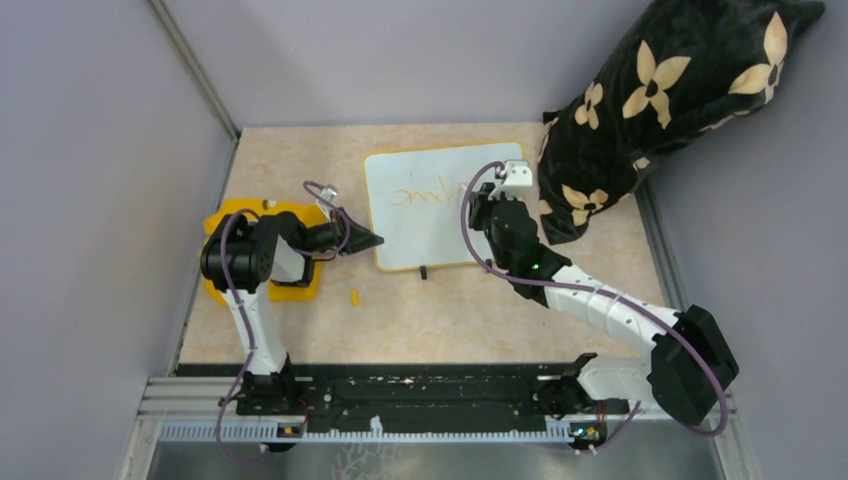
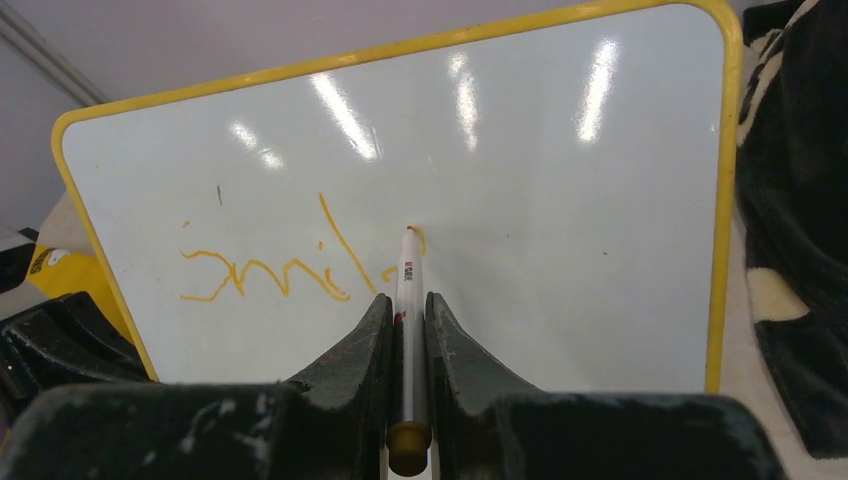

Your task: Write a sentence on the whiteboard

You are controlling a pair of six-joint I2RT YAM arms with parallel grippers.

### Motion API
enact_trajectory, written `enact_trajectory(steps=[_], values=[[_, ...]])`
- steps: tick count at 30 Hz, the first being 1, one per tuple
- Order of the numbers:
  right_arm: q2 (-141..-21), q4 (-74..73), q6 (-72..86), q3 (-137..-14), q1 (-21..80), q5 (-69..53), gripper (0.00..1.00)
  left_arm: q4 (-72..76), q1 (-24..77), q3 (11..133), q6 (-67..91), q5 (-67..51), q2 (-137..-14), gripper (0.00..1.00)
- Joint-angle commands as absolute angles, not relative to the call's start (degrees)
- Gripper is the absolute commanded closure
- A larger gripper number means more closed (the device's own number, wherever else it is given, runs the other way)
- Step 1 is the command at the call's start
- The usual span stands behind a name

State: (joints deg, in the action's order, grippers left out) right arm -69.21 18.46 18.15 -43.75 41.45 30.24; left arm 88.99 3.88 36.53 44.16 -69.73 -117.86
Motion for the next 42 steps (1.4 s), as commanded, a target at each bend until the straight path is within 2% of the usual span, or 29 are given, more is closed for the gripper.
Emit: enact_trajectory(steps=[1,25,42], values=[[-70.1,20.3,17.4,-46.8,40.6,27.8,1.0,100.8,4.0,36.9,44.6,-69.2,-119.3,1.0],[-66.4,16.5,20.0,-39.9,40.7,26.9,1.0,100.4,4.0,36.9,44.7,-68.9,-119.3,1.0],[-63.5,13.8,19.2,-40.1,40.6,33.2,1.0,100.4,4.0,37.0,44.8,-68.9,-119.4,1.0]])
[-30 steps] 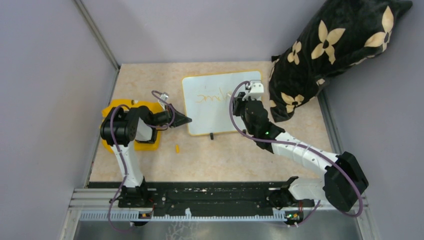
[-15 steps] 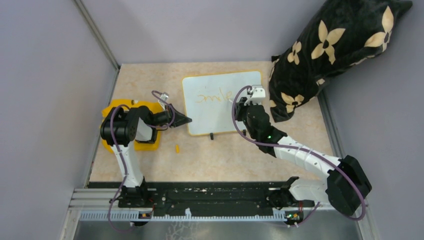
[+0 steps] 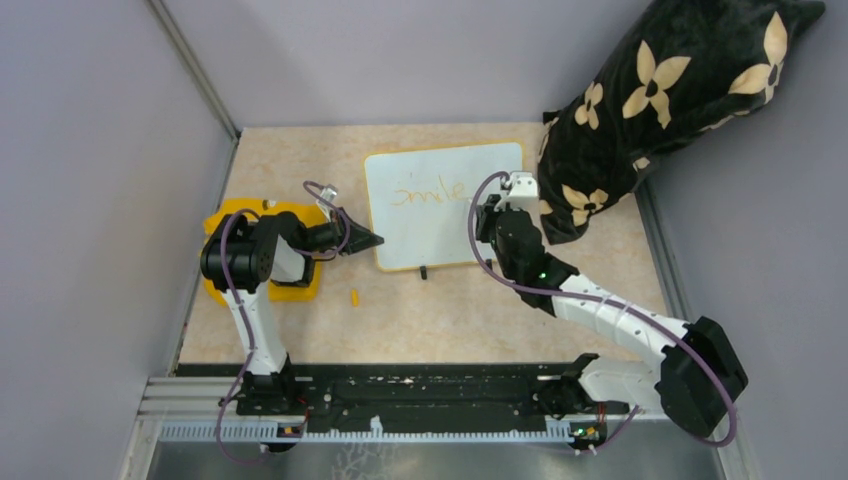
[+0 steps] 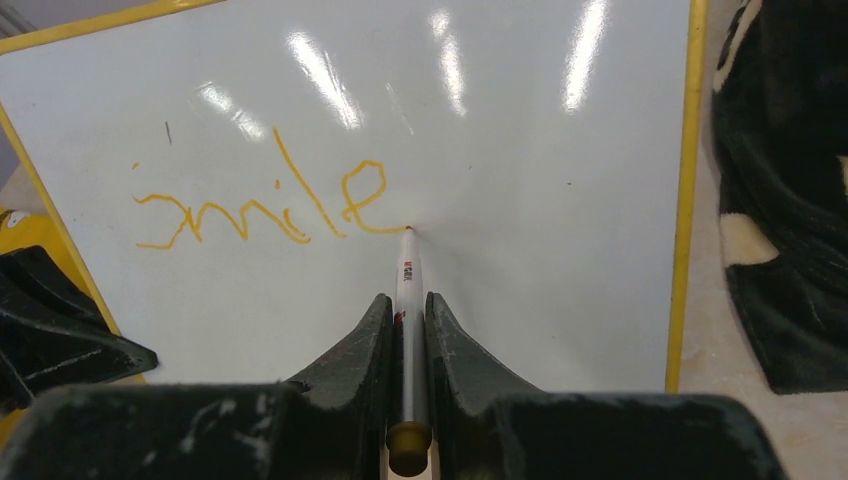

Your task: Write a sentence on the whiteboard

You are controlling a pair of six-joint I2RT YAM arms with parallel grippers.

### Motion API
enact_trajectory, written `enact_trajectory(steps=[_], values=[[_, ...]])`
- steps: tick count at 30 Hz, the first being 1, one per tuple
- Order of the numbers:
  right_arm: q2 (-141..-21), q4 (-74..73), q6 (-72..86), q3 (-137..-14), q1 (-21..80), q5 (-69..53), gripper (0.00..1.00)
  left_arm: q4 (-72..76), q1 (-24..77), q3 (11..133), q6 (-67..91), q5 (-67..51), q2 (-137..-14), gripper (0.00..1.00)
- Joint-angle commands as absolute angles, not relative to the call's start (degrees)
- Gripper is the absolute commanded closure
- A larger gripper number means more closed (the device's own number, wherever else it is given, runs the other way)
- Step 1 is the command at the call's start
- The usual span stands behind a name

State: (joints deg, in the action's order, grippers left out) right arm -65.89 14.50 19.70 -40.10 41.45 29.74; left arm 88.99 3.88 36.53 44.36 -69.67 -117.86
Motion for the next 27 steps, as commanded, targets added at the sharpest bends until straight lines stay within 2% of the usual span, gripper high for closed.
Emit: enact_trajectory(steps=[1,9,27], values=[[-62.6,14.4,18.9,-39.7,40.6,32.7,1.0,100.4,4.0,37.0,44.9,-69.0,-119.4,1.0],[-56.4,17.9,18.1,-37.4,40.6,27.0,1.0,100.4,4.0,36.9,45.0,-68.9,-119.4,1.0],[-60.2,20.9,19.1,-37.2,40.5,31.6,1.0,100.6,4.0,37.0,45.0,-69.0,-119.5,1.0]])
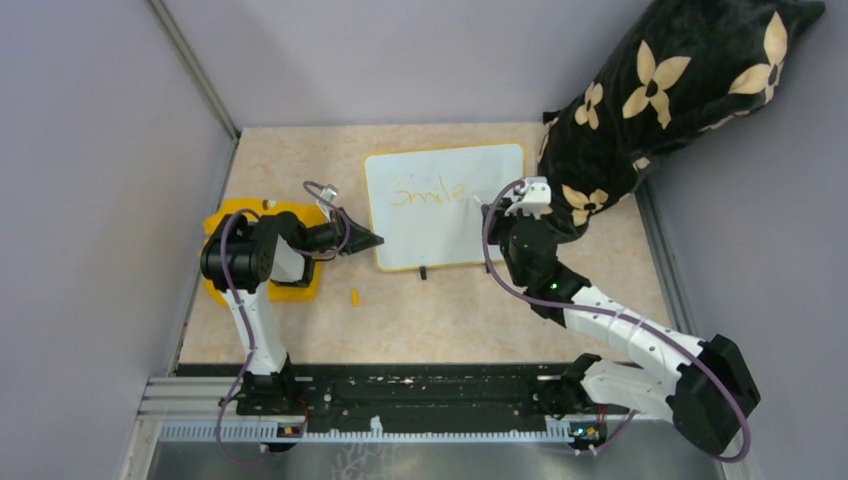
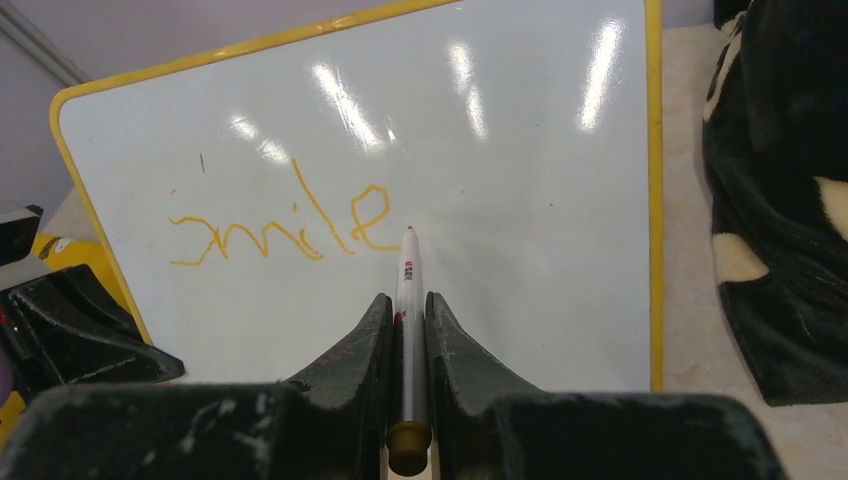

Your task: Write a sentence on the whiteboard

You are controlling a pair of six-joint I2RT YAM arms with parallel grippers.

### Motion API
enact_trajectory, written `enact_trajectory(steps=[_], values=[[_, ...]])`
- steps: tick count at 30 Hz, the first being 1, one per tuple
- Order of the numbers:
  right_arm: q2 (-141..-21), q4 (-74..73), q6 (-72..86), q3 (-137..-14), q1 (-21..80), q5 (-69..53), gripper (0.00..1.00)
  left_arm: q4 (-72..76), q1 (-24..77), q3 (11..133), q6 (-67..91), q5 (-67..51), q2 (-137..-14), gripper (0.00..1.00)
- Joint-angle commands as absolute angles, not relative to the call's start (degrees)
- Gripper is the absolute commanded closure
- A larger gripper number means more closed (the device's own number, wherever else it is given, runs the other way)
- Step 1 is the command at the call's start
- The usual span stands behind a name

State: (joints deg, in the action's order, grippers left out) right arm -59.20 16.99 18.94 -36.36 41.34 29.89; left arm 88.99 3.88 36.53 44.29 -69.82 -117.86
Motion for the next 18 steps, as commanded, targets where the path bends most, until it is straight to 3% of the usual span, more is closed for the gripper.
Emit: enact_trajectory(steps=[1,18], values=[[-60.5,20.8,19.2,-37.2,40.6,31.7,1.0,100.6,4.0,37.0,45.0,-69.0,-119.5,1.0],[-64.0,18.6,20.0,-37.4,40.6,33.1,1.0,100.6,4.0,36.9,45.0,-68.9,-119.5,1.0]])
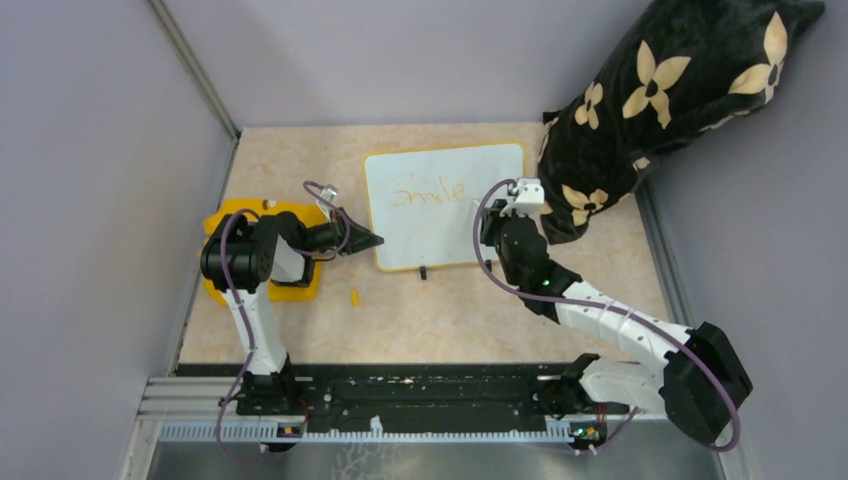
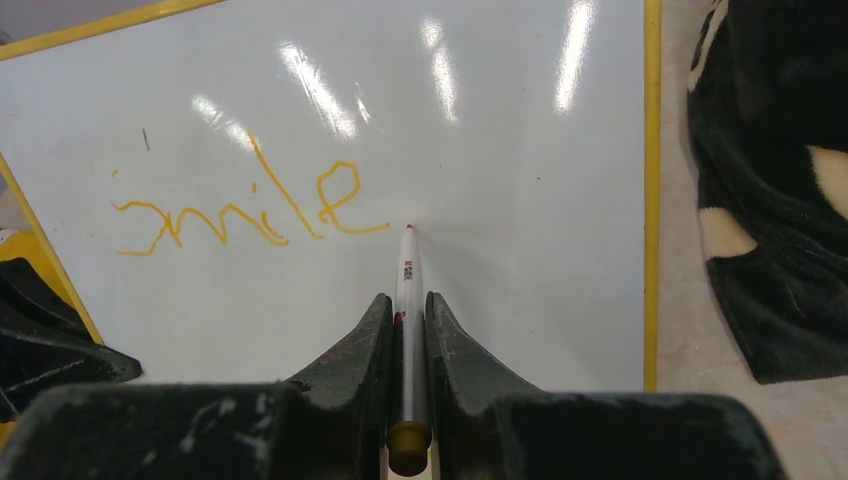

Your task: Write a sentence on the whiteboard

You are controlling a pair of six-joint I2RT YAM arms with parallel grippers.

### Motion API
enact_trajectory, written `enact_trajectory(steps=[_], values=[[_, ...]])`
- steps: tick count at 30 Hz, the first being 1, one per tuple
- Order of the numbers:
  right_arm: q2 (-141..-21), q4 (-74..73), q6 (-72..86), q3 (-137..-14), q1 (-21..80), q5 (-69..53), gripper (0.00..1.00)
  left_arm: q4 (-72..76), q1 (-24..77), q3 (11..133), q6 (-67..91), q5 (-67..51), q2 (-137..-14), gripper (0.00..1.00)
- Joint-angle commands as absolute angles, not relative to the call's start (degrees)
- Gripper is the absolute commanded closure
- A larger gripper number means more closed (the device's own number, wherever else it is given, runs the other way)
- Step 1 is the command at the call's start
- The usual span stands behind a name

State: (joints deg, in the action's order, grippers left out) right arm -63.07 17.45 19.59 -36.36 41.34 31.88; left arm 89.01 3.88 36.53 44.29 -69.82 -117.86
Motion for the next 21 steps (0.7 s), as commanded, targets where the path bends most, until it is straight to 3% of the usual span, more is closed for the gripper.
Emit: enact_trajectory(steps=[1,15,21], values=[[-64.1,18.6,20.0,-37.4,40.5,33.3,1.0,100.6,4.0,37.0,45.0,-69.0,-119.5,1.0],[-63.8,17.5,22.3,-36.5,40.6,26.7,1.0,100.6,4.0,37.0,45.1,-69.0,-119.5,1.0],[-56.4,15.7,24.3,-36.3,40.7,25.9,1.0,100.6,4.0,37.0,45.1,-68.9,-119.5,1.0]])
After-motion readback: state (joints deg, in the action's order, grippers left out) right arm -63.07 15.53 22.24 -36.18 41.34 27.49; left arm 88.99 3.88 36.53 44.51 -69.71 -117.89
